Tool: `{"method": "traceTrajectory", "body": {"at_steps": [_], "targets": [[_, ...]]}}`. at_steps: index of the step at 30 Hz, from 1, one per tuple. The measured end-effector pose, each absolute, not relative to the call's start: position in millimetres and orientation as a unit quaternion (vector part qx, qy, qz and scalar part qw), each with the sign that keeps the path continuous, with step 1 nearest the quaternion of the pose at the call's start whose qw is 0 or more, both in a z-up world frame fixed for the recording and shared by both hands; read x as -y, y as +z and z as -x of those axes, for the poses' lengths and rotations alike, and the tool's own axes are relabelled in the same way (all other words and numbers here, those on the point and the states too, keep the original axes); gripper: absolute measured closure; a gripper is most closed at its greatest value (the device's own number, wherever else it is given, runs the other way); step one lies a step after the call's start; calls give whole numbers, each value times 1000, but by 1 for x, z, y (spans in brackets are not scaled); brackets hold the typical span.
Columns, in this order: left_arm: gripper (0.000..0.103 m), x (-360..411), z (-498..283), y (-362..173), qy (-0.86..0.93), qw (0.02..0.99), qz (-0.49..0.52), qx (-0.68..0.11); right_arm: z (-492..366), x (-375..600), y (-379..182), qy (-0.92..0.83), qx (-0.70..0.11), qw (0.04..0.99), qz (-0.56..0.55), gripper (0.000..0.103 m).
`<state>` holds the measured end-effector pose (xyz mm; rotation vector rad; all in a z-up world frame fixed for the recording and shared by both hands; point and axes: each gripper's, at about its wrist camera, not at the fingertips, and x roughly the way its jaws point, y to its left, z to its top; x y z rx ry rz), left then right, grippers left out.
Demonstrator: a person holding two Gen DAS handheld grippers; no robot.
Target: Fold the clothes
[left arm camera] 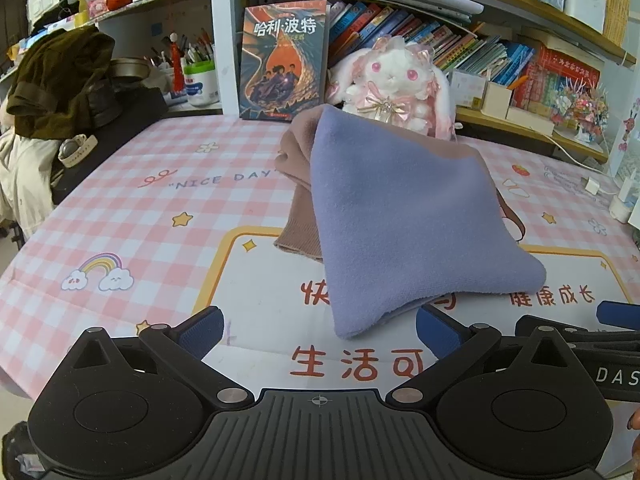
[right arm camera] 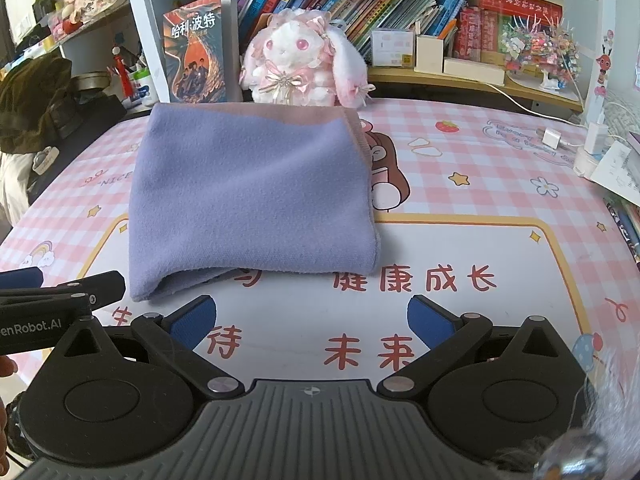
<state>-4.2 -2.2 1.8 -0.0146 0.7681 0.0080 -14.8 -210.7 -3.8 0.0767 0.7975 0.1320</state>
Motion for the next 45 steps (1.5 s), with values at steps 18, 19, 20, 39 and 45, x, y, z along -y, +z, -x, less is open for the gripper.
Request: {"method": "traceTrajectory", "body": {"at_steps": [18, 19, 20, 39, 45], "targets": [[0, 3, 3, 1, 2, 927, 6, -375, 13, 212, -5, 63, -391, 917, -36, 0], [0, 3, 3, 1, 2, 927, 6, -375, 13, 212, -5, 63, -391, 917, -36, 0], [0, 3, 3, 1, 2, 927, 6, -375, 13, 212, -5, 63, -391, 917, -36, 0], [0, 5, 1, 2, 4, 926, 4, -377, 12, 214, -5, 63, -393, 917, -38, 0], [0, 5, 2, 2, 5, 927, 5, -374, 12, 215, -5, 62, -393, 917, -39, 0]]}}
